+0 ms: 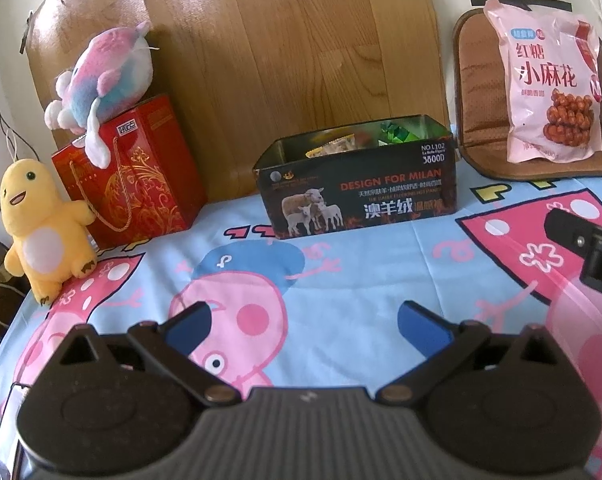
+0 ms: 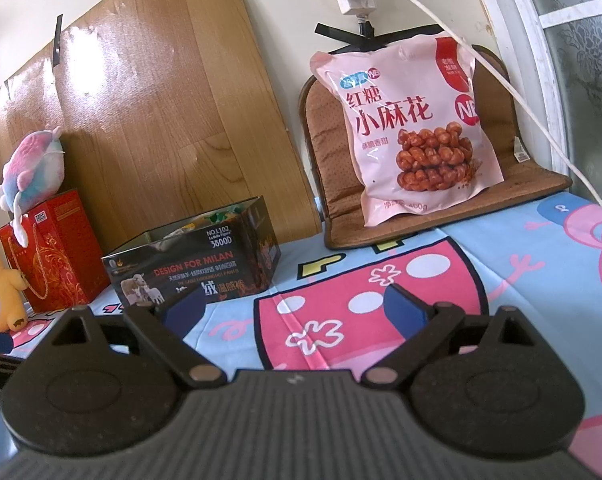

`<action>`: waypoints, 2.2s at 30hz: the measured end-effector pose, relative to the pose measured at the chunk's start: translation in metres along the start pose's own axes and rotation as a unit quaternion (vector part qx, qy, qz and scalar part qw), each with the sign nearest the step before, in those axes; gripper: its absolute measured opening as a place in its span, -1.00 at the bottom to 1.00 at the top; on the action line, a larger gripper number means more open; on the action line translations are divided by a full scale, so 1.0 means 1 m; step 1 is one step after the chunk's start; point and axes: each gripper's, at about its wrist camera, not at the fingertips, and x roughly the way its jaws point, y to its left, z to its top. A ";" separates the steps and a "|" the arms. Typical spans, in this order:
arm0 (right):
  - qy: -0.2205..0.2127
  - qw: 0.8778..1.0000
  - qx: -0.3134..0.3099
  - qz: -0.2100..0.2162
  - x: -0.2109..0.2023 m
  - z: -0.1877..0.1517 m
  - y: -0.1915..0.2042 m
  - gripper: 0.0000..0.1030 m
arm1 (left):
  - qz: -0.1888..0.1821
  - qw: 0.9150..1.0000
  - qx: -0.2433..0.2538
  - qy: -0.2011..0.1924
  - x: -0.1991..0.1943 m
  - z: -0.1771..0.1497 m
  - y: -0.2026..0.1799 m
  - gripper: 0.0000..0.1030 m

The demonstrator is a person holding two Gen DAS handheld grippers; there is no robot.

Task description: Organize snacks

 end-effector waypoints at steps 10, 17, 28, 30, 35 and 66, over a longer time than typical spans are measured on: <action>0.001 1.000 0.001 0.000 0.000 0.000 0.000 0.89 | 0.003 1.000 0.000 0.011 0.005 -0.003 0.000 1.00; 0.001 1.000 0.001 0.000 0.001 0.000 0.000 0.89 | -0.001 1.000 -0.002 0.021 0.009 -0.005 0.001 1.00; 0.001 1.000 0.001 -0.001 0.001 -0.001 0.000 0.89 | -0.006 0.999 -0.005 0.035 0.015 -0.008 0.002 1.00; 0.001 1.000 0.001 -0.001 0.001 -0.001 0.000 0.89 | -0.006 0.999 -0.005 0.037 0.016 -0.008 0.002 1.00; 0.002 1.000 0.001 -0.001 0.001 -0.001 0.000 0.89 | -0.005 0.999 -0.006 0.038 0.016 -0.009 0.002 1.00; 0.002 1.000 0.002 -0.002 0.002 -0.001 0.000 0.89 | -0.001 0.999 -0.012 0.031 0.017 -0.011 0.005 0.99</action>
